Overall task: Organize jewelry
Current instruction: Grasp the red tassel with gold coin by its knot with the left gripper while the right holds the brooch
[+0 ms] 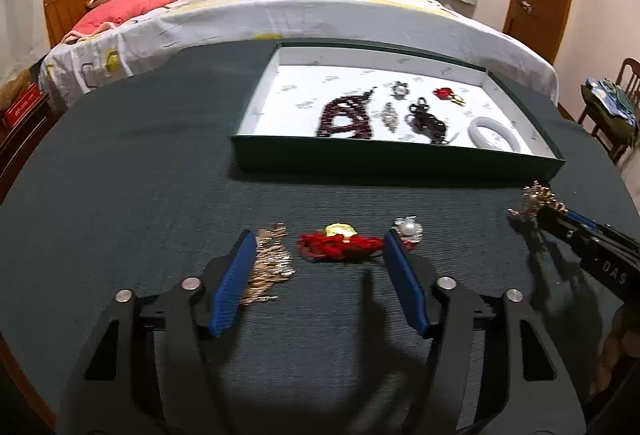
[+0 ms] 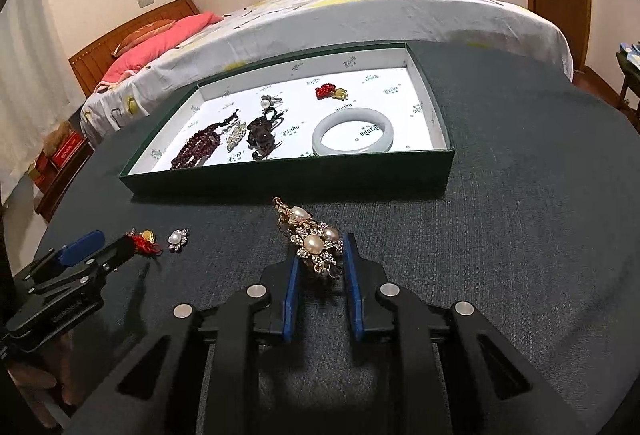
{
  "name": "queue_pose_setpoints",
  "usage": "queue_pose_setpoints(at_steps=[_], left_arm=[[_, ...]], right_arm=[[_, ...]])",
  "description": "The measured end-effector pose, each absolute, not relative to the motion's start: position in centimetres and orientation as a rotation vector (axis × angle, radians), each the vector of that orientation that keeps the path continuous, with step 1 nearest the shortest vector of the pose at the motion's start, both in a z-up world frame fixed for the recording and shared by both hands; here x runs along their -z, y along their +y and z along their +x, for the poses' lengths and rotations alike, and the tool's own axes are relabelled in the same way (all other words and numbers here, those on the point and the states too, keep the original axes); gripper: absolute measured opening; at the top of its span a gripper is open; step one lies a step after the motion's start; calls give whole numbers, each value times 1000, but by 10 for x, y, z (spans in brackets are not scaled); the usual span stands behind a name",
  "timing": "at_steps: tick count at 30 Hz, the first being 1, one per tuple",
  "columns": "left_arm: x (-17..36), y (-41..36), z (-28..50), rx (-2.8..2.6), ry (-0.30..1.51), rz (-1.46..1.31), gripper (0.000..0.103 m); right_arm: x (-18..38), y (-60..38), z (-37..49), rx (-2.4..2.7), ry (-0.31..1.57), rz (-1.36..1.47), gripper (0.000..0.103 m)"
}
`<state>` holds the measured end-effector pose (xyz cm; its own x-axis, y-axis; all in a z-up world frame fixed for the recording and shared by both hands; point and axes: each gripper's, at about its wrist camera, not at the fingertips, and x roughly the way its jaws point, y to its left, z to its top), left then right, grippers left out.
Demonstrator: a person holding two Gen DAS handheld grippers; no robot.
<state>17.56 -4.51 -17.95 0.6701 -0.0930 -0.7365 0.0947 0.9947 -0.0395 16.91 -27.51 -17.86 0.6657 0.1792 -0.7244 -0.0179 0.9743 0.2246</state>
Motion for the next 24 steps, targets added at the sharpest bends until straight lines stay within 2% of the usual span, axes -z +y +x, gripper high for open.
queue_pose_setpoints(at_steps=[12,13,14,19,22,24], left_arm=[[192,-61,185,135,874,17,59],[193,-60,186,136,877,14,57],[194,-60,187,137,879,11,50],[194,-58,191,141,881,16,36],[194,-57,192,145,878,12,28],[193,-57,193,153,874,11,27]], right_arm=[[184,-279,171,-136,846,241,21],[185,-279,171,-137,849,243,21],[186,-279,171,-137,851,245,21],[188,-282,172,-139,856,260,21],[189,-282,172,-141,858,263,21],[189,-282,172,-142,859,262,21]])
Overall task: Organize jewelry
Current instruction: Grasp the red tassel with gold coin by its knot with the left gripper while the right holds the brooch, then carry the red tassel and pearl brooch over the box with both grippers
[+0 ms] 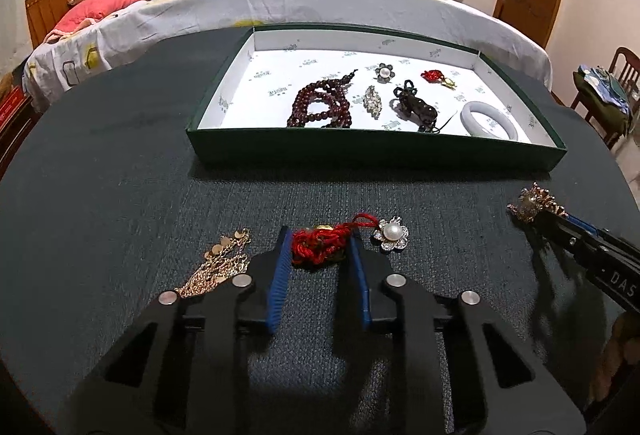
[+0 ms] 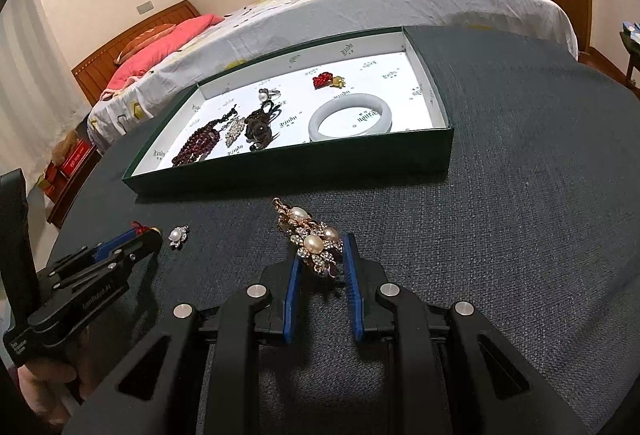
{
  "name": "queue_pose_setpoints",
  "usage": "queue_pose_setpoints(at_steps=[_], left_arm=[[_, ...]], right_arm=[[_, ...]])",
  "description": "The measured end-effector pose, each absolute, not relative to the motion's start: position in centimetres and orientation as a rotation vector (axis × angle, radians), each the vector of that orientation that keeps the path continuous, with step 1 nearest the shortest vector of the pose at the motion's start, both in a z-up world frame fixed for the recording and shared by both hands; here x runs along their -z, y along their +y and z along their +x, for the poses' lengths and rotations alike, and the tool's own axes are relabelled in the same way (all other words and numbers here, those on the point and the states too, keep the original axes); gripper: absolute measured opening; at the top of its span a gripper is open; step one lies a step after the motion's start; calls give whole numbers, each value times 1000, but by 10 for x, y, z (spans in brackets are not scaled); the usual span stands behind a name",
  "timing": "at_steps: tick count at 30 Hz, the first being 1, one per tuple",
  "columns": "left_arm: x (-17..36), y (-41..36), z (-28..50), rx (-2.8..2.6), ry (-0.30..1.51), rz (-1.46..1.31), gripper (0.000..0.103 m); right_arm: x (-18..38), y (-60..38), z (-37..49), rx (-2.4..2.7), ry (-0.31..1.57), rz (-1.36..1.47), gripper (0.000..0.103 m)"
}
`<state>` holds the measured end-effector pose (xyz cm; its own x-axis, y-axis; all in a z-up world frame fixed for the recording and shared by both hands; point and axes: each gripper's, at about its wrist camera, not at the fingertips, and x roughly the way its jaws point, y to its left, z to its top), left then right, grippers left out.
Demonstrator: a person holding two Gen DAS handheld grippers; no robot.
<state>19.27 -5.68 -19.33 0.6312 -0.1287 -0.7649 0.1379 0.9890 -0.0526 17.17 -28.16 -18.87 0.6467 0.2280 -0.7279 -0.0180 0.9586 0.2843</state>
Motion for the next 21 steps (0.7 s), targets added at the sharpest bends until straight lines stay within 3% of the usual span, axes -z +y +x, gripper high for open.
queue_pose_setpoints(at_steps=[6,7,21], left_arm=[[191,-57,192,160,860,8,23],[190,-58,192,161,853,13,16],[181,-55,186,165,823,18,14]], right_arm=[[188,-282,172,-142,858,262,21],[188,-281,172,-142,858,261,21],[187,-280,171,-140,852,255,21]])
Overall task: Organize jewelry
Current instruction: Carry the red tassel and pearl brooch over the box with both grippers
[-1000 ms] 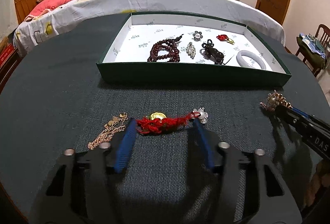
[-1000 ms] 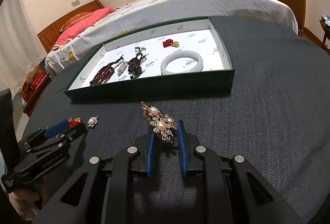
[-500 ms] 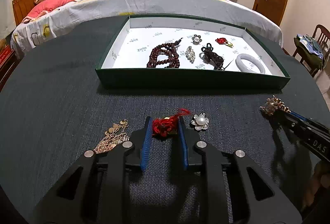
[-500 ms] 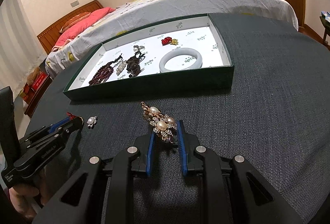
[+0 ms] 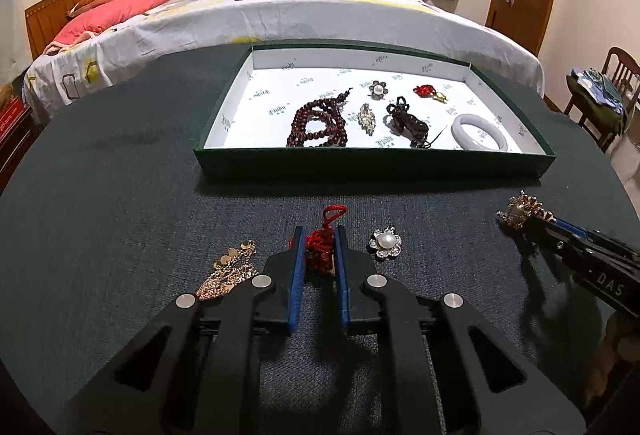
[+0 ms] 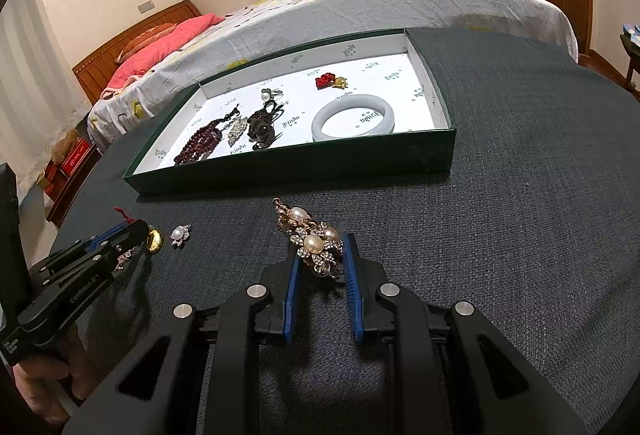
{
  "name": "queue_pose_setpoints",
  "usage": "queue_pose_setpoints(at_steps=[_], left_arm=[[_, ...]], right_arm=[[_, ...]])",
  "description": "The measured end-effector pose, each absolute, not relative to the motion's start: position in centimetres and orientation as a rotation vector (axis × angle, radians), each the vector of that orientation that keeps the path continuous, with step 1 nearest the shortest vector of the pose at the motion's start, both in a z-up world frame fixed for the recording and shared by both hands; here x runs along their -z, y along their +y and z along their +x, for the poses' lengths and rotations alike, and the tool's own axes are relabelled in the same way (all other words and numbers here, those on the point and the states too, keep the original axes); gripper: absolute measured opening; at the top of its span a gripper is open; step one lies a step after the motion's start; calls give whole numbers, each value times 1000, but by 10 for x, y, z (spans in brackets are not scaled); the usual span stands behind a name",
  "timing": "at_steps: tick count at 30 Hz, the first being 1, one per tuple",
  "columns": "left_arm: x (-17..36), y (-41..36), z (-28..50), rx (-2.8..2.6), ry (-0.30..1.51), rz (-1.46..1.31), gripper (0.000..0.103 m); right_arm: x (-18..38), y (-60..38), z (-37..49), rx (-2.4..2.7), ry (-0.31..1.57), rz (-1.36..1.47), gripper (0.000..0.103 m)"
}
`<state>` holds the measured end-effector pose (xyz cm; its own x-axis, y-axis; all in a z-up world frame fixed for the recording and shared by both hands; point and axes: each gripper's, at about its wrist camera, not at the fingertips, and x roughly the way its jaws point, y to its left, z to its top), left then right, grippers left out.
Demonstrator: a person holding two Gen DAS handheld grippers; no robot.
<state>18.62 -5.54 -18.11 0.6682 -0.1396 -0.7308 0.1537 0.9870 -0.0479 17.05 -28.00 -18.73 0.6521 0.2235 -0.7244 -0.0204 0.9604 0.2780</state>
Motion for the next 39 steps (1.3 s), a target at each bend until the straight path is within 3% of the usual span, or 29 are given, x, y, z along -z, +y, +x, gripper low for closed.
queue_pose_setpoints(at_steps=[39], left_arm=[[112,-47,174,198,684,-35,14]], right_arm=[[113,-263,152,-139,697,181,21]])
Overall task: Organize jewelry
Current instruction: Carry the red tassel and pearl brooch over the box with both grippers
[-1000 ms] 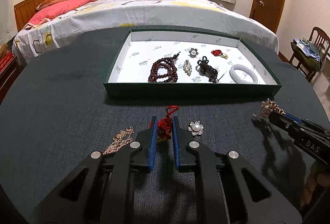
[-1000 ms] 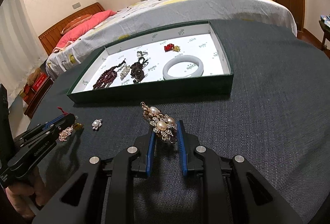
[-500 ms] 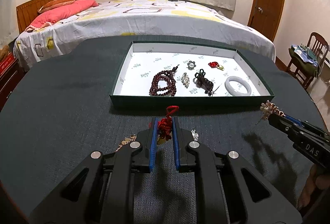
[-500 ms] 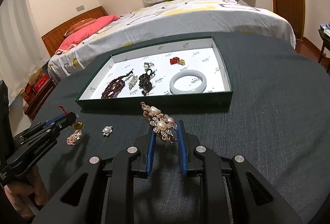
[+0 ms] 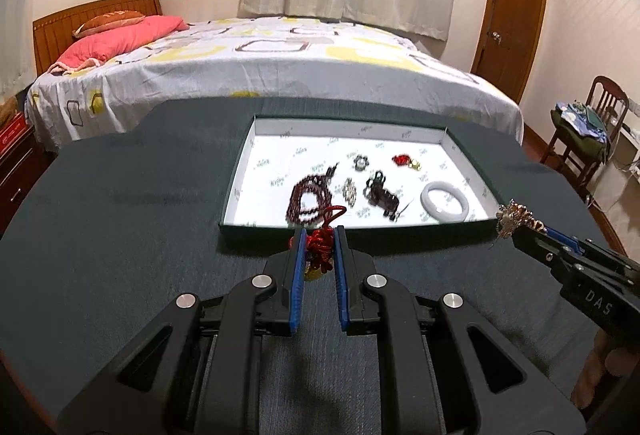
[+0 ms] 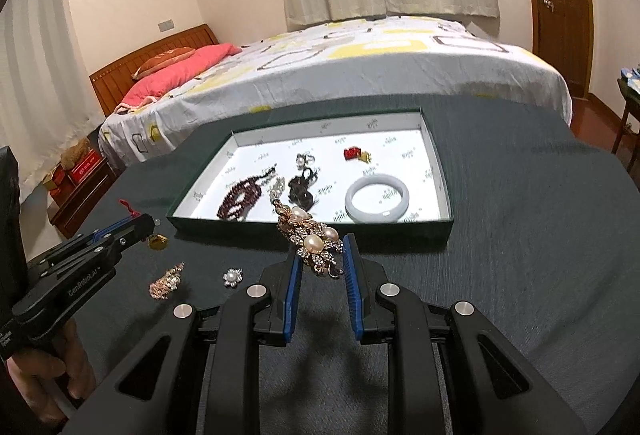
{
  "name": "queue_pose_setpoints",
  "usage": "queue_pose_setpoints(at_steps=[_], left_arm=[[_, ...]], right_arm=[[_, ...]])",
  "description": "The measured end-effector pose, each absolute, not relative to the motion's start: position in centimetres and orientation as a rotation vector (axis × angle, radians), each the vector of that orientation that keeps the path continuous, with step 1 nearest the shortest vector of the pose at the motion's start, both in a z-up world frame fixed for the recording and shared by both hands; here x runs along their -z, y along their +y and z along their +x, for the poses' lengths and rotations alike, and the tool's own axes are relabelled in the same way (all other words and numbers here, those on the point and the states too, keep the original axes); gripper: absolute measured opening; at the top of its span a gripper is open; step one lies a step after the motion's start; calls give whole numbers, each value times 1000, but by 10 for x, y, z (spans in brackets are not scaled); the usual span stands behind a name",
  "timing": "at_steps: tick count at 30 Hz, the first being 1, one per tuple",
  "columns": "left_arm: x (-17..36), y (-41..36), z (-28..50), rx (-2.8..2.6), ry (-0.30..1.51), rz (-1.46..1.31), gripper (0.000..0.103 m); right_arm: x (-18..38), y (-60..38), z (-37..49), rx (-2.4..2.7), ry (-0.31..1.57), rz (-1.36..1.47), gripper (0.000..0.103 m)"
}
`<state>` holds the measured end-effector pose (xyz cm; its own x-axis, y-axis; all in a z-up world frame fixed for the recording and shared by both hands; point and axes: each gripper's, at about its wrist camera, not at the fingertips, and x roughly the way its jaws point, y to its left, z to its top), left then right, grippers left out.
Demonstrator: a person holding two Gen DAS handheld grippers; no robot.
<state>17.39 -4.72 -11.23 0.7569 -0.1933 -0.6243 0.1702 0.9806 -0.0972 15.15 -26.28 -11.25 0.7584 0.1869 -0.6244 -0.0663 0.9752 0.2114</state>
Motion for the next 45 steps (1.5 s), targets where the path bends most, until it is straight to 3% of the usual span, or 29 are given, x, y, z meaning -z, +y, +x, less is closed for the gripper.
queue_pose_setpoints(at_steps=[24,45], left_arm=[[80,-71,277,211,597,-4,14],[143,-91,403,140,790,73,14]], right_arm=[[84,-273,259,-82,604,102,21],[152,-291,360,21,803,38,21]])
